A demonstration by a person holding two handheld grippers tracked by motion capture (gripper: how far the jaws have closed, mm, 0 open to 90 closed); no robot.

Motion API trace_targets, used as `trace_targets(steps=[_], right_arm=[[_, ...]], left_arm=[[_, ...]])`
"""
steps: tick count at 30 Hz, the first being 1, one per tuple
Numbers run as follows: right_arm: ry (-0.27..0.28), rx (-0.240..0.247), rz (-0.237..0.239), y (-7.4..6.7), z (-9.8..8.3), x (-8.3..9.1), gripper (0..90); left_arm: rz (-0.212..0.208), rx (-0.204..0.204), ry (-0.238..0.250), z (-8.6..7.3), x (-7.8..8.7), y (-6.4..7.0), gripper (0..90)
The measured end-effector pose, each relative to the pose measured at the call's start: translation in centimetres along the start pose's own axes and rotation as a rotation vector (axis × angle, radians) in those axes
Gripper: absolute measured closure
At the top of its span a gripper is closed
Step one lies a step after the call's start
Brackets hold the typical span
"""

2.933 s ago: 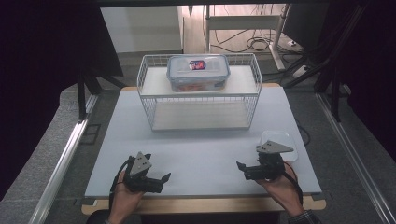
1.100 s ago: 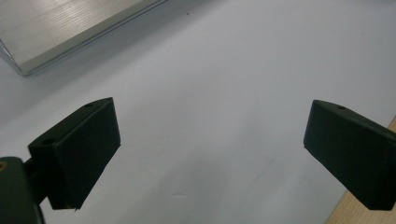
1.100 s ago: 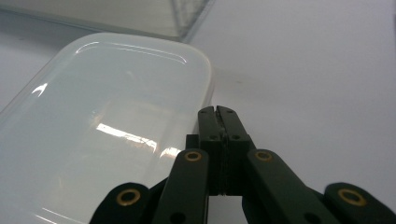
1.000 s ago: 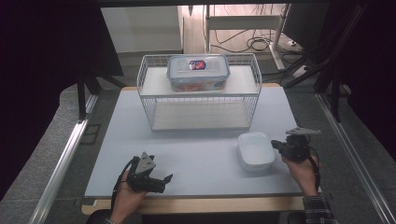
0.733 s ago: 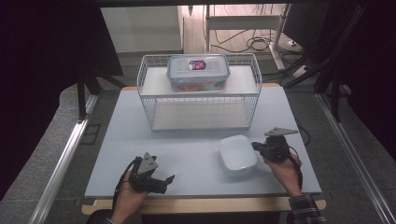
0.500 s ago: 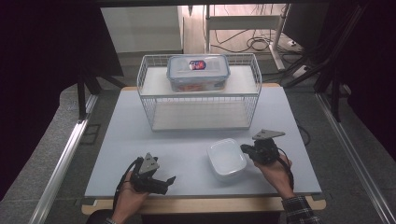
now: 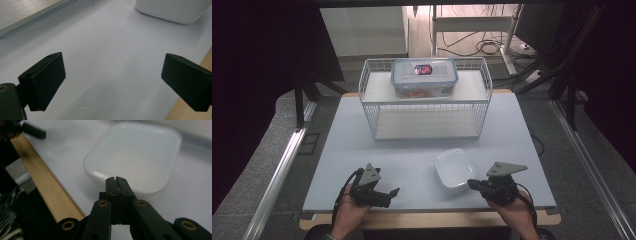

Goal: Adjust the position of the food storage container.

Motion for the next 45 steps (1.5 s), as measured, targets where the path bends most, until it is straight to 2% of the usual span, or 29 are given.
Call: trace_targets(steps=[3, 5, 7, 9, 12, 16, 18, 22, 25, 28, 30, 33, 35, 42, 45], right_arm=[[-0.08, 0.009, 0.015, -0.5, -1.5, -1.3, 88.5], [-0.122, 0.003, -0.001, 0.2, -2.0, -2.2, 88.5], [-0.139, -0.015, -0.015, 0.9, -2.2, -2.5, 88.6], [-0.133, -0.038, -0.012, 1.7, -2.2, -2.6, 88.6], [-0.124, -0.045, -0.055, 3.0, -2.0, -2.3, 88.6], [-0.107, -0.06, -0.074, 4.2, -1.4, -2.5, 88.2], [-0.104, -0.062, -0.073, 4.5, -1.1, -2.9, 87.9], [-0.108, -0.062, -0.081, 5.2, -0.3, -4.1, 87.6], [-0.116, -0.054, -0.09, 5.6, 0.1, -4.9, 87.5], [-0.114, -0.043, -0.099, 5.8, 0.8, -5.6, 87.4], [-0.109, -0.04, -0.097, 5.8, 1.4, -6.3, 87.3], [-0.108, -0.03, -0.092, 5.8, 2.1, -7.3, 87.3], [-0.106, -0.025, -0.083, 5.7, 2.6, -8.1, 87.3], [-0.1, -0.013, -0.06, 5.3, 4.1, -10.2, 87.3], [-0.099, -0.006, -0.048, 5.0, 4.6, -11.0, 87.0]], left_arm=[[-0.001, 0.005, -0.004, 0.0, -0.1, -0.1, 5.2], [0.001, -0.001, -0.005, 0.0, -0.1, -0.1, 5.2], [0.001, -0.002, -0.004, 0.0, -0.1, -0.1, 5.3], [-0.004, 0.006, -0.004, 0.0, -0.2, -0.1, 5.4], [-0.018, 0.018, -0.015, 0.1, -0.6, 0.0, 5.7], [-0.039, 0.019, -0.029, 0.4, -0.9, 0.4, 6.3], [-0.03, 0.023, -0.032, 0.8, -1.1, 0.4, 7.9], [-0.002, 0.001, -0.025, 1.5, -1.3, -0.2, 16.7], [-0.009, 0.038, 0.015, 2.2, -1.4, -1.1, 28.3], [-0.007, 0.058, 0.029, 2.8, -1.7, -1.8, 42.4], [-0.01, 0.065, 0.029, 3.1, -2.1, -2.3, 48.9], [0.018, 0.043, 0.004, 3.7, -3.2, -2.8, 58.9], [0.027, 0.044, -0.005, 4.1, -3.9, -3.2, 64.7], [0.027, 0.073, -0.021, 5.3, -6.7, -4.2, 68.3], [0.043, 0.061, -0.034, 5.4, -7.2, -4.3, 69.7]])
Point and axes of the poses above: each handheld gripper's, and its own axes: x roughly backward along the jaws, z roughly out of its top, y roughly to its right, the point moved 6 cm from there along -x, roughly forward along the jaws, and after that the axes turned 1 degree about z, right-handed, at the moved point
